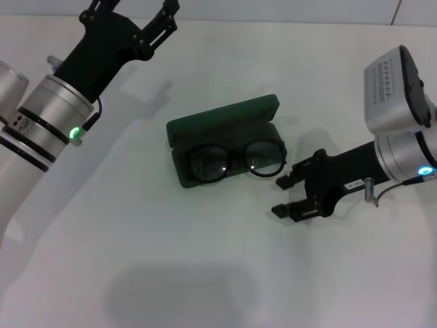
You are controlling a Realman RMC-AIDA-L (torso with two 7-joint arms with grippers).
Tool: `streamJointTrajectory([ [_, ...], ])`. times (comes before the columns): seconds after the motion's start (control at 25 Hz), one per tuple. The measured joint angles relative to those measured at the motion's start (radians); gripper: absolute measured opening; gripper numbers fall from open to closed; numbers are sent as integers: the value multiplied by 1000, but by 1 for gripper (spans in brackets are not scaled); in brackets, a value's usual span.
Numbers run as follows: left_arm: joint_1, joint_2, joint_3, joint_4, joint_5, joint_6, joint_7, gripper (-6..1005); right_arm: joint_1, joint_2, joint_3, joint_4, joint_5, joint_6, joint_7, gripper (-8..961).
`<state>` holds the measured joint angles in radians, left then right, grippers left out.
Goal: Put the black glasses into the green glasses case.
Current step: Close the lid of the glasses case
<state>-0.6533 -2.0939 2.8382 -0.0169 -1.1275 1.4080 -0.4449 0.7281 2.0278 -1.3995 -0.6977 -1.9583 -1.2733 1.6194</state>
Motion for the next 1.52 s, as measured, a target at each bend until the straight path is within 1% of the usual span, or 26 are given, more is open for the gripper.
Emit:
streamJointTrajectory([
  [0.2,1,0,1,-3,3,0,7,861,-2,0,-30,-9,26,84,1,538],
  [0.36,5,-1,2,-1,13,0,47,861,-6,0,-39,-13,55,127,-3,539],
  [0.48,8,-3,2,1,13,-3,54,861,-10,-2,-40,-29,63,112,-3,539],
  [0.72,9,-3,2,2,15,-23,55,861,-54,-5,-46,-106,58,44,2,532],
  [0.88,9,-3,1,2,15,-23,55,861,-44,-5,-83,-103,55,22,2,525],
  [1.0,6,-3,1,2,17,-24,55,861,-14,-2,-139,-70,54,63,5,520],
  [1.12,2,-3,2,2,19,-28,66,862,19,0,-206,-39,57,133,29,515],
  [1.24,2,-3,3,2,25,-29,79,862,34,0,-261,-35,60,200,68,511],
  [1.36,5,-3,3,2,27,-29,80,862,32,0,-275,-43,62,256,89,511],
  [1.52,9,-2,3,2,27,-29,80,862,20,0,-275,-56,63,297,95,510],
])
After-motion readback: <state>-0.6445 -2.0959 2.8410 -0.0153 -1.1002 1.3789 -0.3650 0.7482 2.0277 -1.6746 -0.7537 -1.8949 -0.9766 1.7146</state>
